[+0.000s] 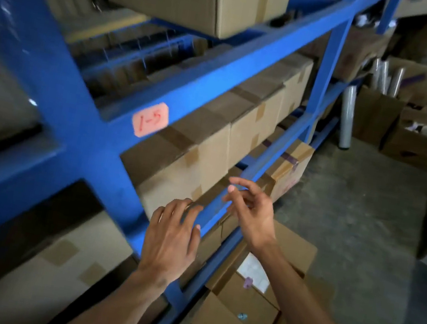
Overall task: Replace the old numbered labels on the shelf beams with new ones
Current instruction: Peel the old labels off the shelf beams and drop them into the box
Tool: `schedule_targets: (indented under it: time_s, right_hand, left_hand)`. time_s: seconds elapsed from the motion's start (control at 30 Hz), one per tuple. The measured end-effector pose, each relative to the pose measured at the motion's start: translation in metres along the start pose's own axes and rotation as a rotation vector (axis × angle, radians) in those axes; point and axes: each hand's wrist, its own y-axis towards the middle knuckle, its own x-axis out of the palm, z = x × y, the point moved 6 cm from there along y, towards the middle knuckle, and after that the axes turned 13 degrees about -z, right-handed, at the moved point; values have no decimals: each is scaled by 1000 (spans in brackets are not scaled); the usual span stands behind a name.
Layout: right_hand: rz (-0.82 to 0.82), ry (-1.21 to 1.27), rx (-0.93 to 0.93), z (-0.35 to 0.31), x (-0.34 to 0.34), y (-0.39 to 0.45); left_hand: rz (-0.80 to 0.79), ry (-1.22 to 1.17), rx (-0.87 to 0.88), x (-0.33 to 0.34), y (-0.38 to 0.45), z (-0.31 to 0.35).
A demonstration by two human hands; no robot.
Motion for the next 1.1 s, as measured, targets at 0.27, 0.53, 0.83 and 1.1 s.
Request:
schedule_targets:
  time_s: [0.27, 0.53, 0.83, 1.1]
  right_hand:
    - [28, 15, -90, -91, 44, 5]
    - [46, -94, -111, -133, 88, 41]
    - [158, -242, -147, -137, 105, 47]
    - [168, -190, -100, -142, 90, 59]
  left_hand:
    - [358, 111, 7, -133, -36, -7]
    - [315, 516, -198, -196, -21, -46]
    - [268, 751, -260, -180, -12, -56]
    - [279, 765, -238, -181, -10, -56]
